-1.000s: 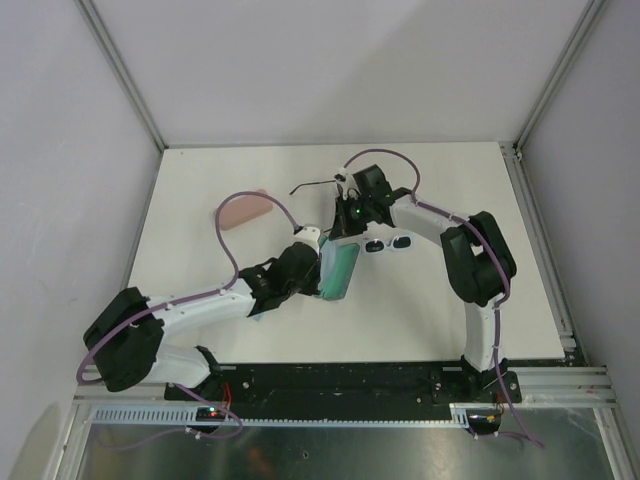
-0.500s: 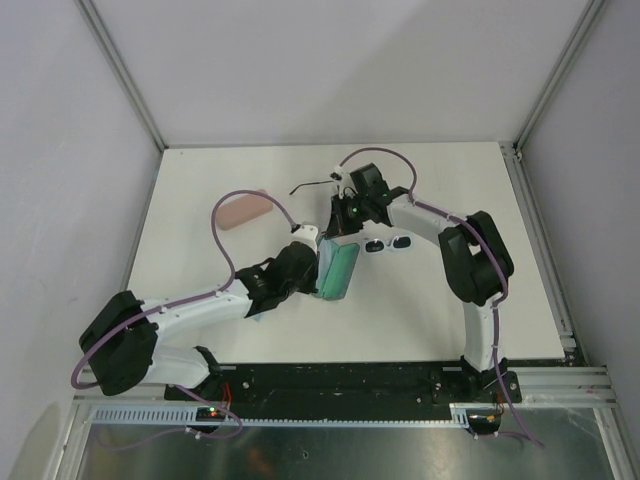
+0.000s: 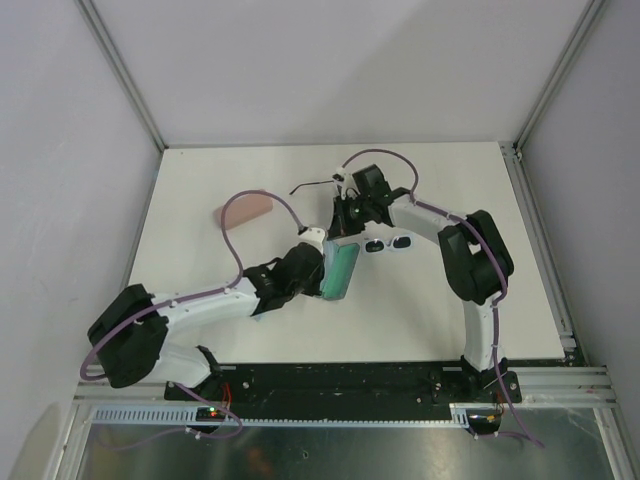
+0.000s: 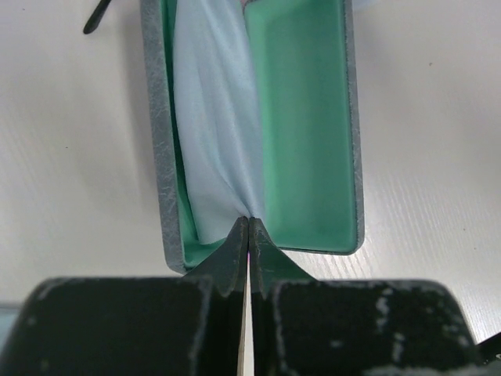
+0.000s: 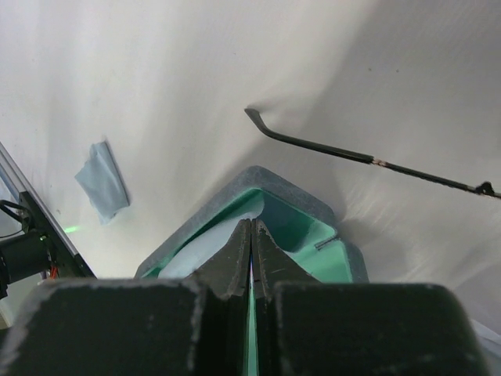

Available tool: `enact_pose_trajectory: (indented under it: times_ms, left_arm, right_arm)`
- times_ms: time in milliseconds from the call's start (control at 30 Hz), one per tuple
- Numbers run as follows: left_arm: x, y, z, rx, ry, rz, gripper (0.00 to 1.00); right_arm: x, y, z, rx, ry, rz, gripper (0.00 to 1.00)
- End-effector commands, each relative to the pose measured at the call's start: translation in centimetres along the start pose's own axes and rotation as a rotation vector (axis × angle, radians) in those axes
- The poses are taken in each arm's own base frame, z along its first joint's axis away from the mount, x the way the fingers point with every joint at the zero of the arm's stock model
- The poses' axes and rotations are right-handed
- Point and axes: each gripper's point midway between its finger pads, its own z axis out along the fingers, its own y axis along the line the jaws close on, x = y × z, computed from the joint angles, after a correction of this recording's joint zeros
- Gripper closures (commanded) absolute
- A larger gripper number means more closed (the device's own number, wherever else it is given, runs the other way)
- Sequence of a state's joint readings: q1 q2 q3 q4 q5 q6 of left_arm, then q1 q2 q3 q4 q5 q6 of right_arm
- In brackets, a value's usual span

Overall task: Organize the sunglasses
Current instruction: Place the folded cleaning cloth in the sunglasses case.

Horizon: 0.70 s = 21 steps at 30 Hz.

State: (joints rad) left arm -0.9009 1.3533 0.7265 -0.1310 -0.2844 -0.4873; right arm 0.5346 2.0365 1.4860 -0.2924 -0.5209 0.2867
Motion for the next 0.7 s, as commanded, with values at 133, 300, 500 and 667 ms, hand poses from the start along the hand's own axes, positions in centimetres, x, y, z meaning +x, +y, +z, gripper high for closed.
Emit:
enact_pose_trajectory:
  times_ms: [133,300,500,667]
  left_arm:
    - [-1.7,-2.6,0.3,0.037,-0.028,0.042,1.00]
    - [-1.1,-3.7,0.8,0.049,-0.010,0.064,1.00]
    - [-0.3,-5.1,1.3,0.064,0.012,0.084,1.00]
    - [0.4,-6.3,1.9,0.078,0.032,0.103,1.00]
  right_arm:
    - [0.1,-1.0,-1.1,-0.002,-0.021,-0.006,1.00]
    - [0.6,-1.8,-1.7,0.010,-0.017,0.004,1.00]
    - [1.2,-2.3,-2.5,0.031,-0.017,0.012,1.00]
    - [1.6,-3.1,-3.2,0.058,-0.022,0.025,1.00]
